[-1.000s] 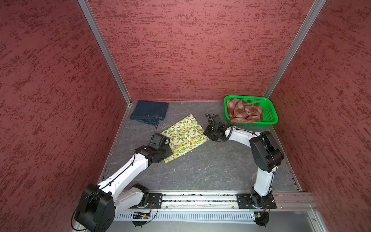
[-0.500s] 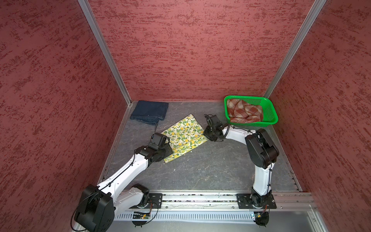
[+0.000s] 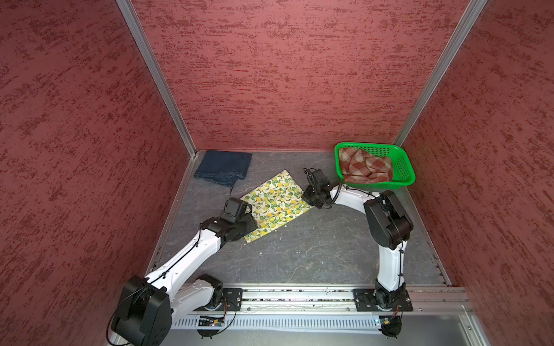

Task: Fold and stack the skirts

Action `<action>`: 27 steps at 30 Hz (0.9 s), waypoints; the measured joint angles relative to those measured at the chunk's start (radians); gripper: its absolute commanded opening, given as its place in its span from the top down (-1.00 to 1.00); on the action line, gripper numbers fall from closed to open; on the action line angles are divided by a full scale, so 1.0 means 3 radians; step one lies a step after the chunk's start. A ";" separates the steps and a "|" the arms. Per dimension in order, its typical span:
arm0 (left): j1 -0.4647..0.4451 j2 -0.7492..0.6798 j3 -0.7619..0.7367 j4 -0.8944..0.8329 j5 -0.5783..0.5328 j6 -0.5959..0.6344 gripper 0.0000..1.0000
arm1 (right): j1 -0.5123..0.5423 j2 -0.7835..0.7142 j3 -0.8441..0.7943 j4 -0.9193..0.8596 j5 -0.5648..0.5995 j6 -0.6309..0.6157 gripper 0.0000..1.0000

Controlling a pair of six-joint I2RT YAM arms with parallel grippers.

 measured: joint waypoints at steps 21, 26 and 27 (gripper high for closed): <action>0.0361 0.0108 0.0000 0.0061 0.0112 0.0172 -0.27 | -0.0001 -0.0323 -0.0225 0.0086 -0.0048 -0.0156 1.00; 0.0388 0.0111 0.0000 0.0060 0.0112 0.0173 -0.27 | -0.0005 -0.0324 -0.0225 0.0090 -0.0098 -0.0193 1.00; 0.0394 0.0113 0.0000 0.0057 0.0112 0.0173 -0.27 | -0.0006 -0.0326 -0.0225 0.0092 -0.0107 -0.0198 1.00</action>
